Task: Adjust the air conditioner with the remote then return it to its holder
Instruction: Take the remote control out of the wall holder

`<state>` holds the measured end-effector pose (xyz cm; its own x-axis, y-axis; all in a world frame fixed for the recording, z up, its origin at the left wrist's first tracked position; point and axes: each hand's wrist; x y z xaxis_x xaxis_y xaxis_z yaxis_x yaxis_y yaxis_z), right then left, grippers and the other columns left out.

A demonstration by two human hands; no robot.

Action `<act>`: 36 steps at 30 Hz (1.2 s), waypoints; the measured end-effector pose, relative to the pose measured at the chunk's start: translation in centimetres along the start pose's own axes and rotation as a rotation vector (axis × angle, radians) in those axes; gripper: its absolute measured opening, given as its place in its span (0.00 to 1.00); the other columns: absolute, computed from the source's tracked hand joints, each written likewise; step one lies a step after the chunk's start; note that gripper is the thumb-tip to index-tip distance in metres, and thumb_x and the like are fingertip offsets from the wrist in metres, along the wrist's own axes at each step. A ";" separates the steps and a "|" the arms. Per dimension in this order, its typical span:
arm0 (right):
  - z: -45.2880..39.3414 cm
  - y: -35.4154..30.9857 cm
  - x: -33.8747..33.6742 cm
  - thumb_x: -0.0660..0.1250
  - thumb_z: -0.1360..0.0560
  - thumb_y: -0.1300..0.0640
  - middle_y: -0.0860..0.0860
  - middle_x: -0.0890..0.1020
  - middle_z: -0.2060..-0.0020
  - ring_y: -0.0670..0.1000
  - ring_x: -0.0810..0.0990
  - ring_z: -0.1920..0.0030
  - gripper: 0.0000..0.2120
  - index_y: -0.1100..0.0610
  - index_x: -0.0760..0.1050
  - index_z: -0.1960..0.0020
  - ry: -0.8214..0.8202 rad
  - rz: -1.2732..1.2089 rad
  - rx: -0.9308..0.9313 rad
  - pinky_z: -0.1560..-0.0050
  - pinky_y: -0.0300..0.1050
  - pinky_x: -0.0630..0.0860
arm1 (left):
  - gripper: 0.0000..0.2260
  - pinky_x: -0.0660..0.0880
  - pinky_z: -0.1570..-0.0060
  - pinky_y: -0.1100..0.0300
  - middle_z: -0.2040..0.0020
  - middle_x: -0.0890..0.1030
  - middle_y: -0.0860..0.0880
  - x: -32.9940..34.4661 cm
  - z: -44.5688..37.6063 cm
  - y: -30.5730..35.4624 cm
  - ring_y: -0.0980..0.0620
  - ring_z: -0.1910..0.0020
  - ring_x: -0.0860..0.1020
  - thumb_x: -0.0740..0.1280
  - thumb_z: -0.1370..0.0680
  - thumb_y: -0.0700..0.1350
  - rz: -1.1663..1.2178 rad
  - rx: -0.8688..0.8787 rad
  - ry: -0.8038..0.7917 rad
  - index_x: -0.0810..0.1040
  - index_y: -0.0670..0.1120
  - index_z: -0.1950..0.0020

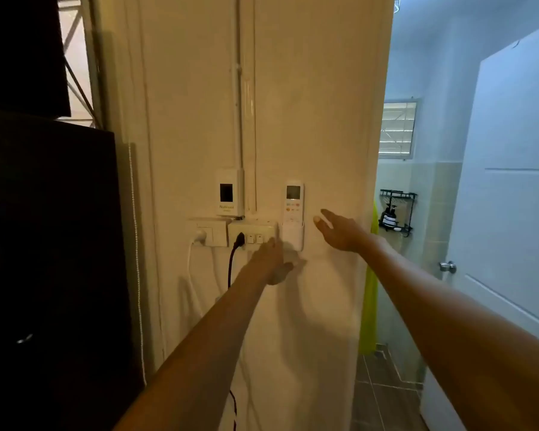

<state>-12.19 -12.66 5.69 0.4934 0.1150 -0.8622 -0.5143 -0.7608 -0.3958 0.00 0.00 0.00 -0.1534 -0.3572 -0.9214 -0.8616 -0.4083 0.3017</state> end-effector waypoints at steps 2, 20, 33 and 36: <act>-1.3 -0.1 -0.3 0.48 0.22 0.38 0.56 0.64 0.26 0.60 0.61 0.27 0.30 0.51 0.55 0.25 0.039 -0.120 0.001 0.28 0.55 0.56 | 0.29 0.59 0.30 0.47 0.24 0.56 0.40 1.2 -0.8 0.7 0.40 0.27 0.58 0.62 0.21 0.50 0.110 0.035 0.035 0.53 0.41 0.26; -10.8 0.1 1.2 0.56 0.31 0.30 0.46 0.84 0.56 0.48 0.83 0.54 0.17 0.40 0.77 0.61 0.105 -0.936 -0.079 0.52 0.48 0.80 | 0.31 0.43 0.31 0.56 0.23 0.48 0.37 8.9 -7.8 2.5 0.39 0.24 0.46 0.59 0.19 0.47 0.177 -0.105 0.619 0.44 0.37 0.25; -13.2 -1.7 2.2 0.71 0.35 0.41 0.45 0.84 0.62 0.43 0.81 0.64 0.12 0.45 0.79 0.54 0.496 -0.535 -0.132 0.64 0.40 0.77 | 0.33 0.64 0.31 0.46 0.24 0.55 0.39 9.9 -9.7 1.3 0.40 0.25 0.54 0.64 0.22 0.49 0.294 -0.051 0.710 0.50 0.40 0.25; -13.7 -1.5 1.7 0.73 0.35 0.44 0.47 0.84 0.62 0.51 0.84 0.60 0.07 0.44 0.77 0.62 0.462 -0.582 -0.120 0.57 0.54 0.83 | 0.33 0.64 0.31 0.45 0.24 0.55 0.38 10.3 -10.0 1.2 0.39 0.25 0.54 0.65 0.22 0.48 0.322 -0.029 0.726 0.50 0.39 0.25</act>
<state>-0.93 -20.05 9.16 0.9201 0.2601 -0.2930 -0.0135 -0.7264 -0.6872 2.23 -12.52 -6.69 -0.0300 -0.9157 -0.4008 -0.8138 -0.2104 0.5417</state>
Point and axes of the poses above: each hand's wrist, its own z-axis away from the middle knuckle, its own x-axis out of the palm, y = z × x
